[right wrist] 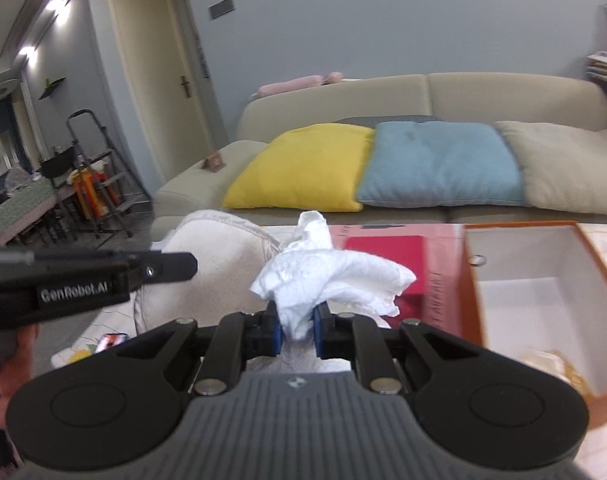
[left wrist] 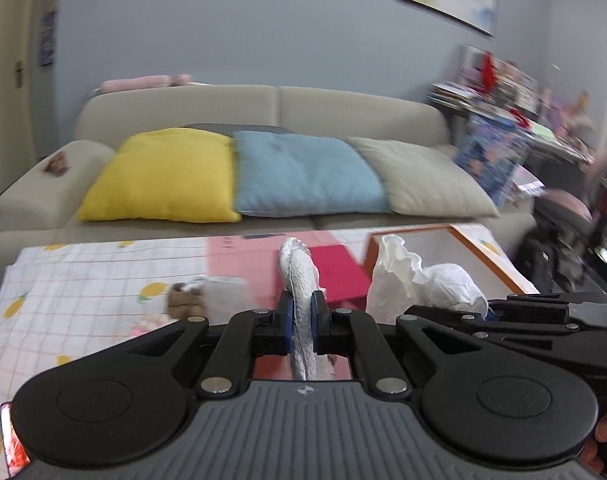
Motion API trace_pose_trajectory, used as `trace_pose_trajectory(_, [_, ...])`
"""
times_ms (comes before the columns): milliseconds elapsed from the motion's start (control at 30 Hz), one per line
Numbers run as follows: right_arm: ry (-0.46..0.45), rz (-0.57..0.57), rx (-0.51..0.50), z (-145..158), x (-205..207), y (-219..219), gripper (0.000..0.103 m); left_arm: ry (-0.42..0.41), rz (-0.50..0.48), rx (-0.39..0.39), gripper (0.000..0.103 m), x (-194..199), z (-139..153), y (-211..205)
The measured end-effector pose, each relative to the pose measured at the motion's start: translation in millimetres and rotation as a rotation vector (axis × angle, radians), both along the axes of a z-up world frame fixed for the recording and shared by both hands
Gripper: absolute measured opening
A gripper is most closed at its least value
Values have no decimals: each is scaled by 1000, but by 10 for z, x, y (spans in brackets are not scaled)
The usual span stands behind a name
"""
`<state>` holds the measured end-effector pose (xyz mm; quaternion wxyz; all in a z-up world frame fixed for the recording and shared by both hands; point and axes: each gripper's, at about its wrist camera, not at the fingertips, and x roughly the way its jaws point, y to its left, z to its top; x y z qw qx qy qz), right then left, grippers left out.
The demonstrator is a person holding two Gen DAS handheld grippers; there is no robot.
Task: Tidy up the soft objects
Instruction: 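Carry the white pad and white cloth over the orange box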
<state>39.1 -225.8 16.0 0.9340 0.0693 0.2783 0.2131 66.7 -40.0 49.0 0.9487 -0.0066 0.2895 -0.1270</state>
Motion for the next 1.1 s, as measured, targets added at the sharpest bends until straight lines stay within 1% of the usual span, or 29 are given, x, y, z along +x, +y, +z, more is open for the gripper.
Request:
trace_pose_trajectory(133, [-2,-85,-24,-102,-68,-328,13,8,-84,23,9,38,32,-322])
trace_pose_trajectory(333, [-4,-212,-32,-216,41,-875,13,-24,-208,66,9,231,163,-873])
trace_pose_trajectory(500, [-10,-276,-92,-281,288,-1272,13,-89,-308,102,9,508,252,-1409])
trace_pose_trajectory(600, [-2,-299,-145,-350,527,-1475,13,-112,-349,136,9,723,214,-1740])
trace_pose_trajectory(700, [27,-314,-188,-474,754,-1682,13,-108,-372,186,9,959,78,-2059])
trace_pose_trajectory(800, [91,-310,-215,-669,1029,-1847,14,-87,-385,236,9,1151,-161,-2252])
trace_pose_trajectory(867, [148,-318,-214,-824,1188,-1955,14,-37,-388,248,9,1301,-370,-2339])
trace_pose_trajectory(967, [240,-332,-228,-1045,1381,-2036,15,71,-372,268,9,1497,-725,-2398])
trace_pose_trajectory(1033, [284,-326,-233,-1153,1484,-2039,15,129,-360,302,10,1584,-949,-2411])
trace_pose_trajectory(1100, [326,-310,-244,-1241,1573,-2015,17,175,-358,319,10,1639,-1115,-2406])
